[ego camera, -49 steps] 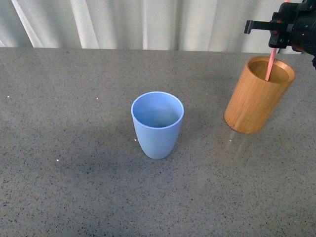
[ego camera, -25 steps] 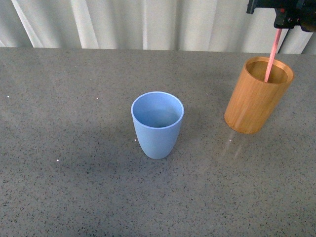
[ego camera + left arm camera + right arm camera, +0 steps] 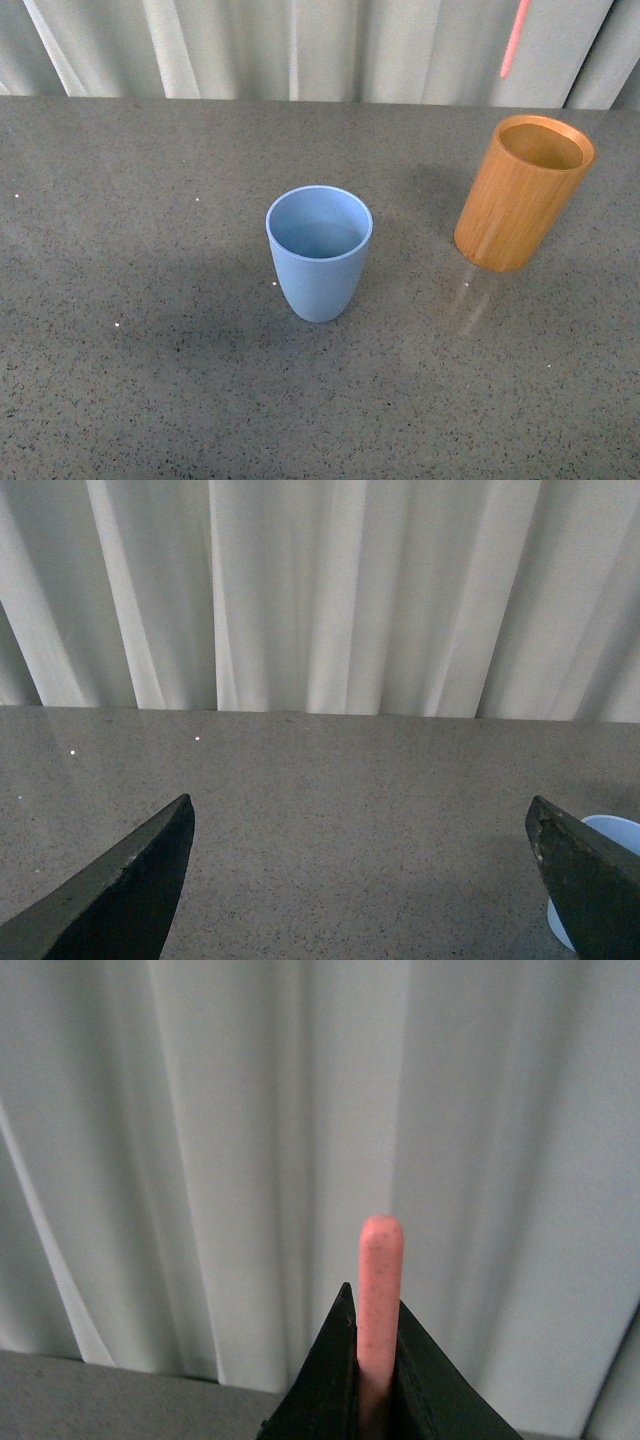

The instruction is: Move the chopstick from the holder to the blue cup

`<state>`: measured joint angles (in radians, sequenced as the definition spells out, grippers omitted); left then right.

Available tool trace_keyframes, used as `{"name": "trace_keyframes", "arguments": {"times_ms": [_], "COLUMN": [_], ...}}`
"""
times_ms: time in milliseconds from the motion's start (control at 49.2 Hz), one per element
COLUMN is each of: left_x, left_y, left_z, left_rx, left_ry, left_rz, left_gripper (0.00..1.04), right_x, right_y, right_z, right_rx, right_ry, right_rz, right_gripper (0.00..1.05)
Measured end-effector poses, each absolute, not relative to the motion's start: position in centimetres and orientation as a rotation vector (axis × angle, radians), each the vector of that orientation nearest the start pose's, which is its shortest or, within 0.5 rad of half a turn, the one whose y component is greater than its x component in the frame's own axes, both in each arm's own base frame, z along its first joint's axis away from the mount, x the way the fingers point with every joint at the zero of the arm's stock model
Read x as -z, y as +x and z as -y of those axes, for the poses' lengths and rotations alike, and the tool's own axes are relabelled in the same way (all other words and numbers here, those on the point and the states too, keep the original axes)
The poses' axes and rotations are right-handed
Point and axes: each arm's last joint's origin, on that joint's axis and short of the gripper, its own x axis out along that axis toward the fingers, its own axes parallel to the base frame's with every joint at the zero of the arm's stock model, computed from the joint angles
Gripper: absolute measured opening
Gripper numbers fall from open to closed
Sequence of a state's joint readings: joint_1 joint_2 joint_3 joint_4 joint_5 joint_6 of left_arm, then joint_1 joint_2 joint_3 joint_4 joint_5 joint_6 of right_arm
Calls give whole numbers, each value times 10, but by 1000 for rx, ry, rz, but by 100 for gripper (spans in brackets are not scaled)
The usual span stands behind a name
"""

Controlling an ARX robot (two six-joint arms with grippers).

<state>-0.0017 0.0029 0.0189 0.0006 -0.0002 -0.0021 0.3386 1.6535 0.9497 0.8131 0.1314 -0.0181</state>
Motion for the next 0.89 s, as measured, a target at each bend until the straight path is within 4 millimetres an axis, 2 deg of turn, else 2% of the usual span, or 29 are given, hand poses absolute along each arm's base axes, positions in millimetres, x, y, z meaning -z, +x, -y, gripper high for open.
{"name": "trace_keyframes", "arguments": {"times_ms": [102,163,264,366,549,894], "left_x": [-170,-170,-170,-170,-170,-170], "left_y": [97,97,97,97,97,97], "left_z": [0,0,0,0,0,0], "left_rx": [2,2,2,2,2,2], "left_ry": [-2,-2,-2,-2,-2,-2], "left_rz": [17,17,17,17,17,17], "left_gripper": [98,98,98,98,98,98], "right_x": [-280,-280,-271,-252,-226,-205], "right_y": [338,333,325,319,313,307], "right_z": [-136,-148,-169,-188,-202,-209], "right_rx": [-256,-288,-344,-384,-404,-424], "right_ry": [29,47,74,98,137,156], "right_rz": [130,115,92,38,-30,-74], "right_gripper": [2,2,2,2,2,2]}}
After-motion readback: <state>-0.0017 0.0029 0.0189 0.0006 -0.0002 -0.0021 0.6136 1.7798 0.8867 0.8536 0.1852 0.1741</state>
